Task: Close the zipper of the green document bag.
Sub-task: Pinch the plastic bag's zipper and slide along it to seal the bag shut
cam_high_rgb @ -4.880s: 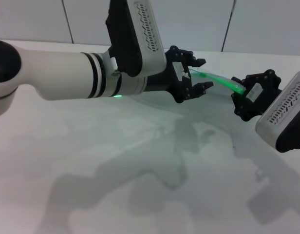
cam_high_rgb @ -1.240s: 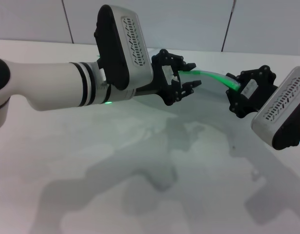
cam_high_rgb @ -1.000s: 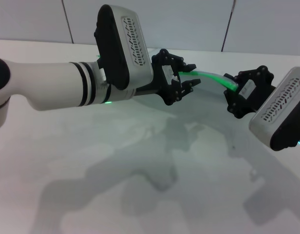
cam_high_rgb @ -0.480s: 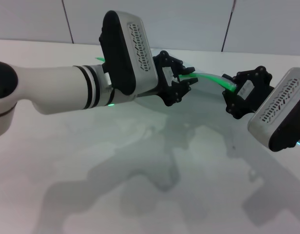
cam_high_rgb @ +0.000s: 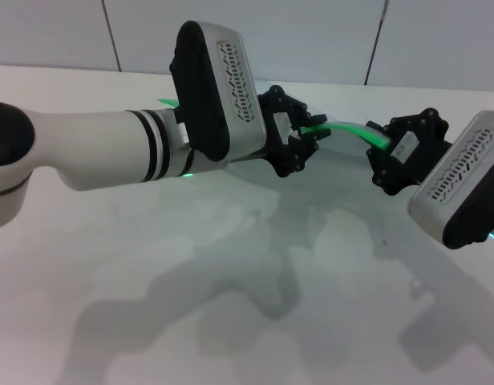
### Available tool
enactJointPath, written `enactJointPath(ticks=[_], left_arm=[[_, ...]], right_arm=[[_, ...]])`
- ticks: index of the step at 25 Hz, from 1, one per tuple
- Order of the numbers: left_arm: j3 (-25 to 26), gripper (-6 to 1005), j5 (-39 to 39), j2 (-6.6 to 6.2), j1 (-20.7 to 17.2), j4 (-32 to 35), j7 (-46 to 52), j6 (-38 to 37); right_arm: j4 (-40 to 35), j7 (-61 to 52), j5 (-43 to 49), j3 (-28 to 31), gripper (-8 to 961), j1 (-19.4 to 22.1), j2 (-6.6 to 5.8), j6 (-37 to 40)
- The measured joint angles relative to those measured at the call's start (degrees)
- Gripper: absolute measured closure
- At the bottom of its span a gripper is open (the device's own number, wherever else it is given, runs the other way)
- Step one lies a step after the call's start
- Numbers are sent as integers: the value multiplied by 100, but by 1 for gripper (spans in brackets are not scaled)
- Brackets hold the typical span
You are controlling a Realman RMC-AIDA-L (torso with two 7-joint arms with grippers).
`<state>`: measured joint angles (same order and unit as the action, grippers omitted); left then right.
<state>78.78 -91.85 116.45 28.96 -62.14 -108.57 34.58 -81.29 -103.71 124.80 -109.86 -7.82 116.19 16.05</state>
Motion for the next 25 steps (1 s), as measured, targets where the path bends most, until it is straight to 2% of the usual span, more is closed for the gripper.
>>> enactJointPath(ticks=[12, 25], left_arm=[[-156, 894, 0, 9, -185, -212, 3, -284], [-152, 923, 0, 9, -189, -219, 5, -294]], right_arm=[[-2, 0, -1, 18, 839, 0, 1, -12], [-5, 0, 0, 3, 823, -6, 0, -34]])
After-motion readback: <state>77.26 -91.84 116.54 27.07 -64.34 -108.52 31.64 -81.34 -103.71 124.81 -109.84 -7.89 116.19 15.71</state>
